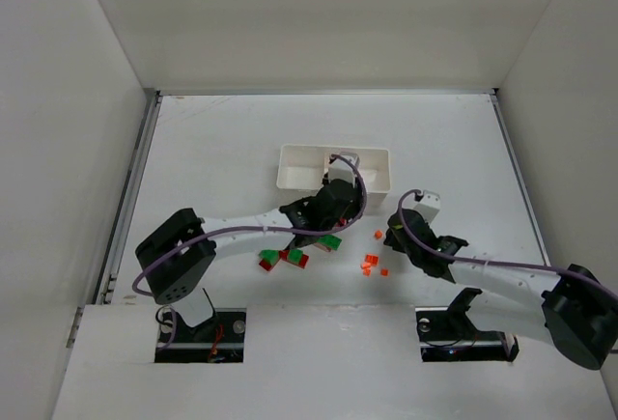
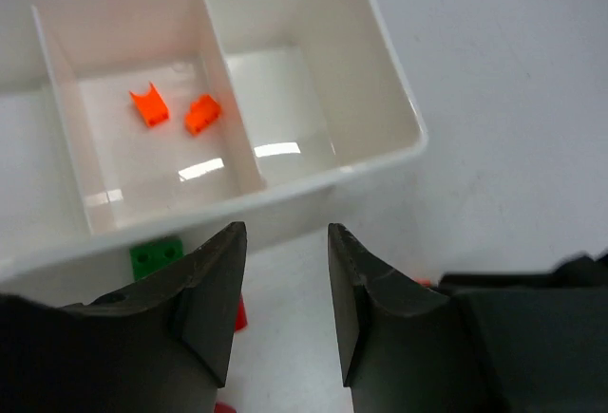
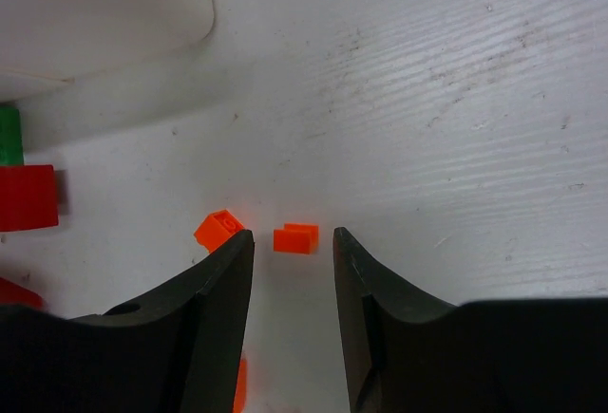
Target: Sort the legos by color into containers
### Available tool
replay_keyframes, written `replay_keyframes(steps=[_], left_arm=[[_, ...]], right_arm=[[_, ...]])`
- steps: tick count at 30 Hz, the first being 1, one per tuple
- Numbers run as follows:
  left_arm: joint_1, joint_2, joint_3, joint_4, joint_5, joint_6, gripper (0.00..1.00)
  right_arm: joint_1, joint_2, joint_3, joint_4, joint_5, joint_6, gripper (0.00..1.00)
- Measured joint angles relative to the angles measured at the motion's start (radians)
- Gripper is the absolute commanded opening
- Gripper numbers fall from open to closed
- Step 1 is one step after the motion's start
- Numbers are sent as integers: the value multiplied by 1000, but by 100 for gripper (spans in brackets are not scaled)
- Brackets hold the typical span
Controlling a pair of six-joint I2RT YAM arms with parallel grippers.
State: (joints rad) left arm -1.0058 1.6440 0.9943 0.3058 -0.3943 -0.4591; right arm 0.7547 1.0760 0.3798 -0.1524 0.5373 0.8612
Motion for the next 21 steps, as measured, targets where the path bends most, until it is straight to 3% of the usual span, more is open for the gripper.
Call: replay_keyframes(steps=[4,10,21], left_arm=[[-55,-56,-78,1,5,-21,38],[-54,-76,-151,0,8,-52,38],[-69,-97,-182,29,82,-77,44]], right_arm=[[0,3,13,-1,-5,3,42],[-1,56,38,-5,-22,4,38],[-8,77,57,-40,-24,22,28]])
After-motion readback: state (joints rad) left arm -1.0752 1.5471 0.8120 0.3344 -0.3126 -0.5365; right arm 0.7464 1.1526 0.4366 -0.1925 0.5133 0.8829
